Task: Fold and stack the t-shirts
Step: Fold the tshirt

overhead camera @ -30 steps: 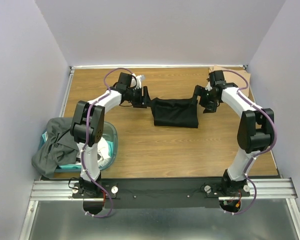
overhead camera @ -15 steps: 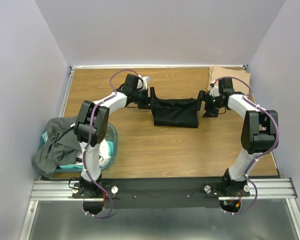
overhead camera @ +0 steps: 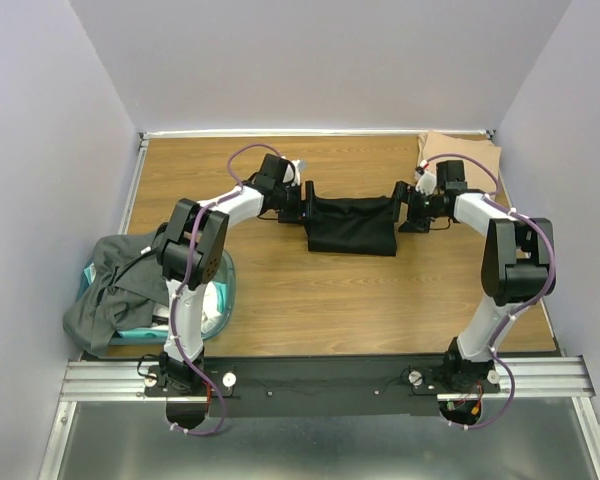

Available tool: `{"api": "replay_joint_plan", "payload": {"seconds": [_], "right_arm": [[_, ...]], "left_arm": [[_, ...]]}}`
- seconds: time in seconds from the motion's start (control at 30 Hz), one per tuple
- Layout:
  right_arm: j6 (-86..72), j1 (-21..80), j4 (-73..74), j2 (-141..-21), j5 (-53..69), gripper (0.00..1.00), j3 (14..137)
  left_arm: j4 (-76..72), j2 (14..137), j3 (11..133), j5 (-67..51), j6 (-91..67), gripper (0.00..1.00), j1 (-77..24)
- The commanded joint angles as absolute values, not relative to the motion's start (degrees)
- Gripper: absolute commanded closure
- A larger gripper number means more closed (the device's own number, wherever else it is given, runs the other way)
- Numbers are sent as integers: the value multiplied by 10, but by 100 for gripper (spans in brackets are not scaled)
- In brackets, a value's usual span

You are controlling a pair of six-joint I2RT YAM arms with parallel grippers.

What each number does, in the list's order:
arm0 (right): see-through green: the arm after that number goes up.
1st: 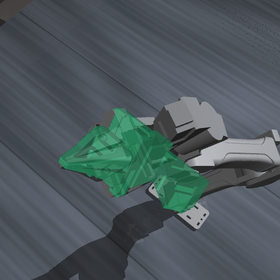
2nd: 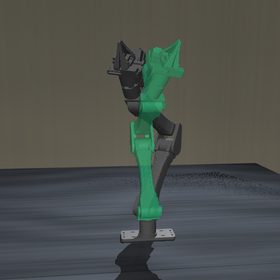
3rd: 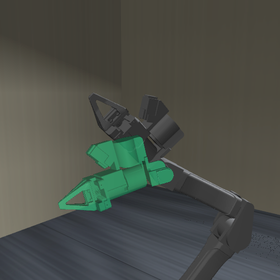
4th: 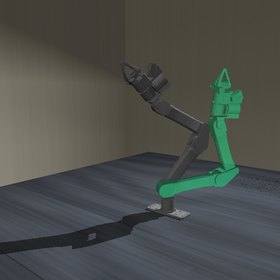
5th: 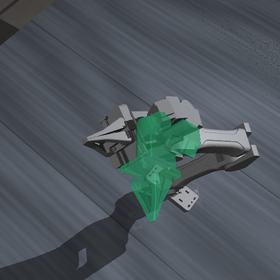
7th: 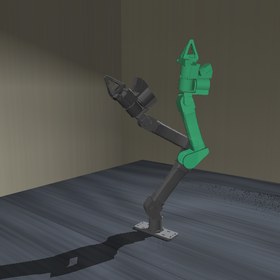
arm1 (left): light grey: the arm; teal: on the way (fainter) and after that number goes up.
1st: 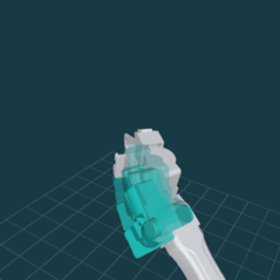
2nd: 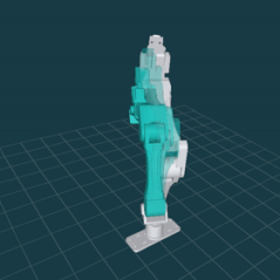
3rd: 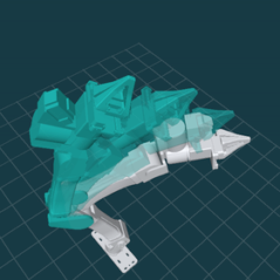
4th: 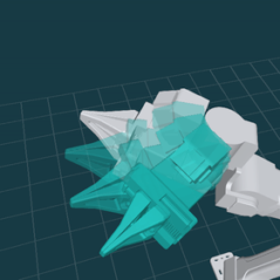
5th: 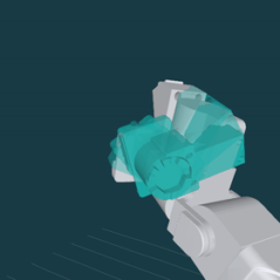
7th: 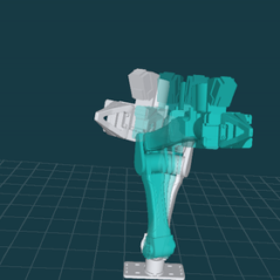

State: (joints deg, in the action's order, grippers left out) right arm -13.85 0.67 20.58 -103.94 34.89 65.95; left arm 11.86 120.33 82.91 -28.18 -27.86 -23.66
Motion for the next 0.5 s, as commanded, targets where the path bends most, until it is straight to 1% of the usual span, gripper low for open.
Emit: {"api": "replay_joint_plan", "payload": {"seconds": [0.0,0.13,0.27,0.3,0.37,0.4,0.47], "right_arm": [[-127,2,174,-1070,374,1,651],[-124,3,161,-1082,377,1,650],[-118,2,148,-1096,384,1,650],[-118,-12,144,-1101,392,1,651],[-117,-12,141,-1119,401,1,653],[-117,-13,140,-1125,404,1,654],[-115,-12,139,-1138,417,2,653]], "left_arm": [[133,1229,840,-242,-268,22,-240],[129,1239,842,-243,-265,27,-240],[127,1245,833,-244,-263,40,-240],[127,1247,828,-246,-262,50,-240],[124,1248,817,-249,-261,58,-240],[123,1248,813,-250,-260,65,-240],[121,1249,806,-251,-260,77,-240]]}}
